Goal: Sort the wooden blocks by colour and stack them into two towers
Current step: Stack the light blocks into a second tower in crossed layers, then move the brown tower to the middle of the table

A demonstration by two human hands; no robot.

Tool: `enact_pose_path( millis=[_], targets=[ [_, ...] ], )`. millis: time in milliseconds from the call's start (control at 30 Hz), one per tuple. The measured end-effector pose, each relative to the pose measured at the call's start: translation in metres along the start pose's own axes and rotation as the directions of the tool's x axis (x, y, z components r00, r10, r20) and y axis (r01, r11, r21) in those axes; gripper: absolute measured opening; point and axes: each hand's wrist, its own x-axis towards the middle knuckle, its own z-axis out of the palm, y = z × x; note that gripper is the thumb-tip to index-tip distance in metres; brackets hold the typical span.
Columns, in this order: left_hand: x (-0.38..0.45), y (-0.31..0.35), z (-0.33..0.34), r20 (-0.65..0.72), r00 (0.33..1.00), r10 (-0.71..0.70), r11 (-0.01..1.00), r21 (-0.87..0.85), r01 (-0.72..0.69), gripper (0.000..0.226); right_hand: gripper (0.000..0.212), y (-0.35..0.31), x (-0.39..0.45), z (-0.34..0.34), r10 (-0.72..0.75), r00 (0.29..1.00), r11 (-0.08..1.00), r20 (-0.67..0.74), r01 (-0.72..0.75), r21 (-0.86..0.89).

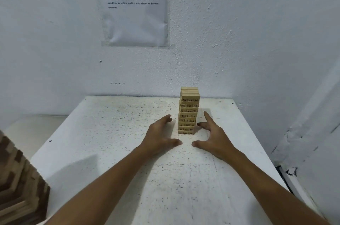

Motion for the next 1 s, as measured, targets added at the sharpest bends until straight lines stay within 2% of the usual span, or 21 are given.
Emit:
enact_pose_path(
  millis=[267, 400, 667, 867, 1000],
  targets=[
    [-0.078, 0.002, -0.008, -0.051, 0.998, 0.034, 0.999, -0.021, -0.035, 0.094, 0.093, -0.011, -0.085, 0.019, 0.032, 0.991, 0.998, -0.131, -0.026, 0.052],
    [-0.129, 0.002, -0.015, -0.057, 0.996, 0.067, 0.997, -0.029, -0.069, 0.091, 0.087, -0.032, -0.128, 0.037, -0.043, 0.996, 0.998, -0.079, 0.048, 0.05],
    [-0.228, -0.012, -0.045, -0.035, 0.995, 0.095, 0.994, 0.061, -0.093, 0.081, 0.082, -0.079, -0.168, 0.08, -0.196, 0.979, 0.979, 0.06, 0.192, 0.065],
    [-0.293, -0.034, -0.098, -0.045, 0.999, 0.009, 0.991, 0.135, -0.003, 0.068, 0.08, -0.123, -0.166, 0.124, -0.301, 0.936, 0.953, 0.185, 0.29, 0.083],
    [-0.326, -0.05, -0.131, -0.165, 0.985, -0.054, 0.99, 0.124, 0.075, 0.06, 0.08, -0.149, -0.161, 0.156, -0.361, 0.897, 0.933, 0.255, 0.346, 0.102]
  ],
)
